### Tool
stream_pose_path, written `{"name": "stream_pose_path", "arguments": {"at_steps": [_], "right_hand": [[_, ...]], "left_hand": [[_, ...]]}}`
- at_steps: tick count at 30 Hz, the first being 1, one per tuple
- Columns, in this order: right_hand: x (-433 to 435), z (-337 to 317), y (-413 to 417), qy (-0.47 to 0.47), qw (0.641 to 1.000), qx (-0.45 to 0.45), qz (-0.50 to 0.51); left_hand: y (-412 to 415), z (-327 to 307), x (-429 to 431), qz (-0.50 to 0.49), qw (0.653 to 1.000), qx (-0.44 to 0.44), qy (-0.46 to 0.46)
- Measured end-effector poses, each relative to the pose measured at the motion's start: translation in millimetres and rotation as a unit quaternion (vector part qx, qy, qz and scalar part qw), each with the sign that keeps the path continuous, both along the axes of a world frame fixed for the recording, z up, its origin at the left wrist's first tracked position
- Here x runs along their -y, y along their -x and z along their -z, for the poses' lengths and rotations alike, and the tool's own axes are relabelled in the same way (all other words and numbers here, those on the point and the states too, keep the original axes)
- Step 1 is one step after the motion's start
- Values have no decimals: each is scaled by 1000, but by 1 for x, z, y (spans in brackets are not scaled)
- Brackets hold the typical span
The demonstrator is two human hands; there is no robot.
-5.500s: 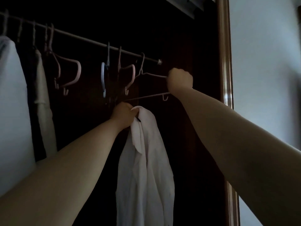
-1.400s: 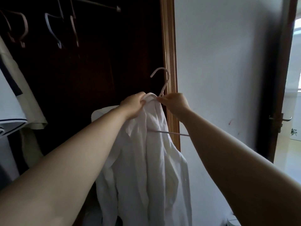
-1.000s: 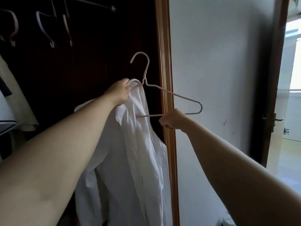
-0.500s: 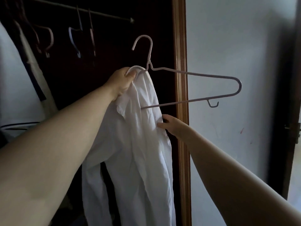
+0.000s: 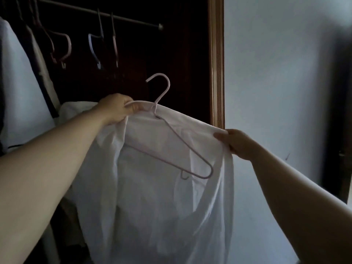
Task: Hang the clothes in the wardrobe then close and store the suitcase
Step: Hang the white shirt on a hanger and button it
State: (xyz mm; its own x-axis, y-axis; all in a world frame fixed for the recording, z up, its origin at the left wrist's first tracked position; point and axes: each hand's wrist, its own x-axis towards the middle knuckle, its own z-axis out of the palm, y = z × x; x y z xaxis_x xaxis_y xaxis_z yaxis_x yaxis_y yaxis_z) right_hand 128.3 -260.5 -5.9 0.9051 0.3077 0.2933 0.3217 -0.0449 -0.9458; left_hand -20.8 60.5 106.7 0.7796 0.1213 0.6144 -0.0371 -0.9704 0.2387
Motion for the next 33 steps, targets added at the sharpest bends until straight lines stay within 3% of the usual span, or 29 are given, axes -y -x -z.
{"name": "stream_pose_path", "arguments": {"at_steps": [4,8,13,19,22,24,27,29,33], "right_hand": [[-5,-14,5,5,995,66,70],[-19,-29,11,0,986,123,116],[-52,-49,27,45,986,151,59],[-89,-52,57,230,962,118,-92],[-102,-62,66,146,972,177,-46],[-98,-68,60,80,968,234,48],[-87,-76,51,215,921,294,139],[-86,-82,59,252,910,310,112],[-99,-95,83,164,931,323,46]], "left_hand": [[-11,1,6,-98,987,38,-123],[-25,3,17,-213,951,98,-200],[-36,6,33,-272,951,84,-123],[-17,7,23,-214,971,94,-50],[8,5,1,-186,974,126,-5],[16,5,-7,-165,976,141,16],[21,7,-6,-136,978,153,30],[27,6,-10,-110,979,164,53],[34,3,-10,-67,981,166,75]]}}
